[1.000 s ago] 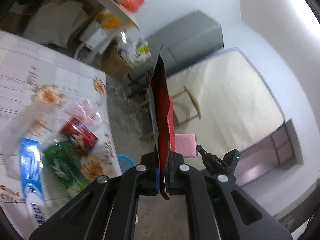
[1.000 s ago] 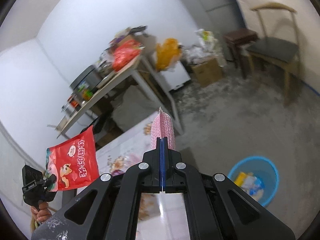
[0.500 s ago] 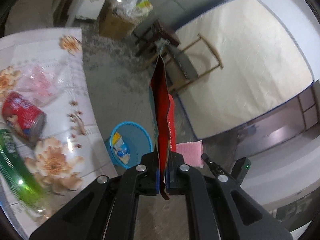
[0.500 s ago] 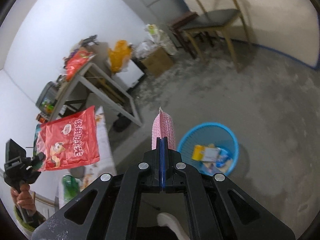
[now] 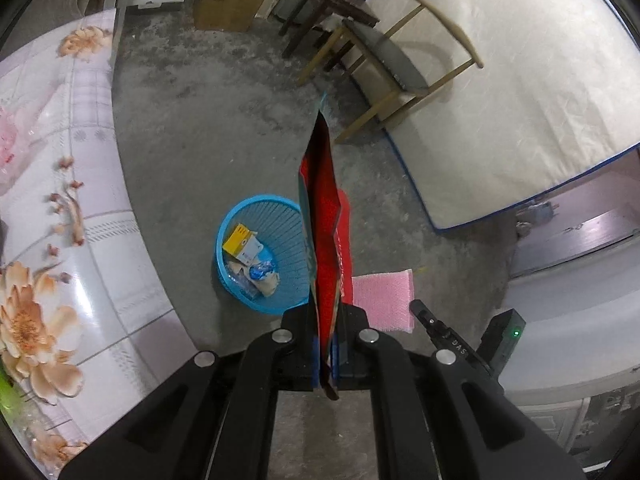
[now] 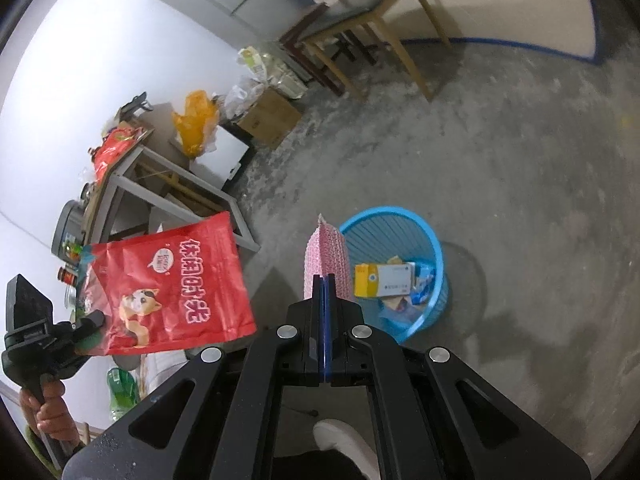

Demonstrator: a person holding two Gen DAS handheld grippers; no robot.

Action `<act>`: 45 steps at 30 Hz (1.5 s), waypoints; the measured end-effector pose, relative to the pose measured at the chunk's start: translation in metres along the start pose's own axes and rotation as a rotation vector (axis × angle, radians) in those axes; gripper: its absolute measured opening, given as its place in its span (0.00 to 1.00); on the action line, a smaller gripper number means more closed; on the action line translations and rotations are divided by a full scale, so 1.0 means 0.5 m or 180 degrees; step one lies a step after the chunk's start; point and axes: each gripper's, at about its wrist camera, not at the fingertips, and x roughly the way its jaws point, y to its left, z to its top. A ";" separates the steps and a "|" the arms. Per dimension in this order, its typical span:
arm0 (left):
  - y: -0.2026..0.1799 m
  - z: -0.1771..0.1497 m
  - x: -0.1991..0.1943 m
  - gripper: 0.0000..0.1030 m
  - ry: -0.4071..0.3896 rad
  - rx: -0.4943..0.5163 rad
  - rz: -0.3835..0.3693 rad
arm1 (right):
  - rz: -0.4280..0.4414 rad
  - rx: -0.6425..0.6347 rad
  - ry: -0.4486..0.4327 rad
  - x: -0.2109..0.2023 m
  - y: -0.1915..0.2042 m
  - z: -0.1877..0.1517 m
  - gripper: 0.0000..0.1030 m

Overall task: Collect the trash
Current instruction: 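Carry the red bag and pink sponge over the blue wastebasket with both tools, then open both tools to drop the bag and sponge into the wastebasket, then lower the right tool to the floor and grasp the clear wrapper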

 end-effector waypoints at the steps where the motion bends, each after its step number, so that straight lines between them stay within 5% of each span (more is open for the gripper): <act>1: -0.002 -0.002 0.017 0.03 0.0022 0.0017 0.0066 | -0.0022 0.0018 0.0003 0.003 -0.006 -0.002 0.00; 14: -0.024 0.030 0.196 0.06 0.0086 0.0305 0.0471 | -0.0207 0.0343 0.0026 0.073 -0.033 0.004 0.01; 15: -0.023 0.029 0.207 0.11 0.0070 0.0307 0.0482 | -0.0187 0.0374 0.0014 0.084 -0.038 0.007 0.04; 16: -0.019 0.031 0.226 0.28 0.0079 0.0309 0.0529 | -0.0225 0.0402 0.0014 0.096 -0.045 0.010 0.06; 17: -0.015 0.030 0.241 0.41 0.0094 0.0300 0.0586 | -0.0317 0.0442 0.0047 0.113 -0.057 0.011 0.23; 20: -0.004 0.021 0.255 0.42 0.0149 0.0227 0.0543 | -0.0532 0.0422 0.0143 0.138 -0.080 -0.001 0.35; 25: 0.000 -0.003 0.206 0.45 0.0234 0.0252 0.0296 | -0.0638 0.0379 0.0202 0.117 -0.093 -0.040 0.35; 36: 0.010 -0.076 -0.029 0.59 -0.0181 0.0687 0.0177 | -0.0408 -0.0153 0.0007 0.052 -0.009 -0.158 0.50; 41: 0.050 -0.110 -0.077 0.62 -0.0235 0.0880 0.0383 | -0.0225 -0.0150 0.0257 0.112 -0.005 -0.253 0.53; 45: 0.108 -0.125 -0.100 0.62 -0.0312 0.0829 0.0573 | -0.0193 -0.0071 0.0724 0.216 -0.027 -0.344 0.54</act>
